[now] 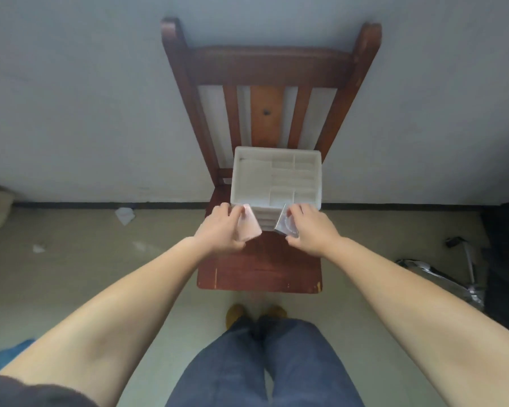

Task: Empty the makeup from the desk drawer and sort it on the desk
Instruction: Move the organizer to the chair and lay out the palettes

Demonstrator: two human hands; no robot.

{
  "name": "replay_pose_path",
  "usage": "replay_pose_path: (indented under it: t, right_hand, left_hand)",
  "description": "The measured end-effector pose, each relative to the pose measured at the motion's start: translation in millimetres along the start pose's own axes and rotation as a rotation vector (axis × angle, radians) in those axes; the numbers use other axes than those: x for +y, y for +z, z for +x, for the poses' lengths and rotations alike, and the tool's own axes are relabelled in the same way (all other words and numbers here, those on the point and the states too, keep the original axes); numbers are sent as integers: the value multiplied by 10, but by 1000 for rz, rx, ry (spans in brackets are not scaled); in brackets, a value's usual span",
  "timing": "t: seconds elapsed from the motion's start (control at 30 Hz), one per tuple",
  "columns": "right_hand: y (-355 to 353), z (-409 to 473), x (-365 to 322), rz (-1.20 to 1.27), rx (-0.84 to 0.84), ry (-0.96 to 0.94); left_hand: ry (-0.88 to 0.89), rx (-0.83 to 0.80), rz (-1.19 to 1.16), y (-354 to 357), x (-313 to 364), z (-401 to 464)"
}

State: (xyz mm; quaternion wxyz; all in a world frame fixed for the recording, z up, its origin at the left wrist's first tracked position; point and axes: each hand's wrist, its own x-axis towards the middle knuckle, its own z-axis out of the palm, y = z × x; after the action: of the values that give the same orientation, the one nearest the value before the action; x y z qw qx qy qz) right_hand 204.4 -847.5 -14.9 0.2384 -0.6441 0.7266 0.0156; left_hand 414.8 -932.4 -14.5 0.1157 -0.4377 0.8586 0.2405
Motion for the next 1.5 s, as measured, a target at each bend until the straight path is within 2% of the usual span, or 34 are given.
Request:
replay_pose_path:
  t: [0.13, 0.23, 0.47, 0.7, 0.87, 1.03, 1.33, 1.5]
  right_hand:
    - [-335, 23, -53, -91, 134, -143]
    - [-448, 100, -68, -140, 114, -275]
    - [-403, 76, -158, -351, -37, -702]
    - [-41, -522, -888, -520, -138, -1151]
    - [342, -1497, -1488, -575, -173, -1493]
    - [776, -2707, -1718, -652, -205, -1788]
    - [1753, -5255, -1350, -696, -318, -2173]
    - [2194, -6547, -1032, -740, -403, -2394]
  left_hand:
    - [-42, 205, 51, -280, 107, -113]
    - [-129, 315, 67, -304, 195, -263]
    - [-599, 392, -93, 248, 619, -1076]
    - [-1079, 461, -265, 978, 1190, -2478]
    - [-1424, 551, -364, 1571, 1874, -3579]
    - [-1704, 621, -466, 2300, 2888, -4501]
    - [-2083, 666, -562, 3669, 5077, -5815]
    - [-2267, 682, -641, 4258, 5992, -6325]
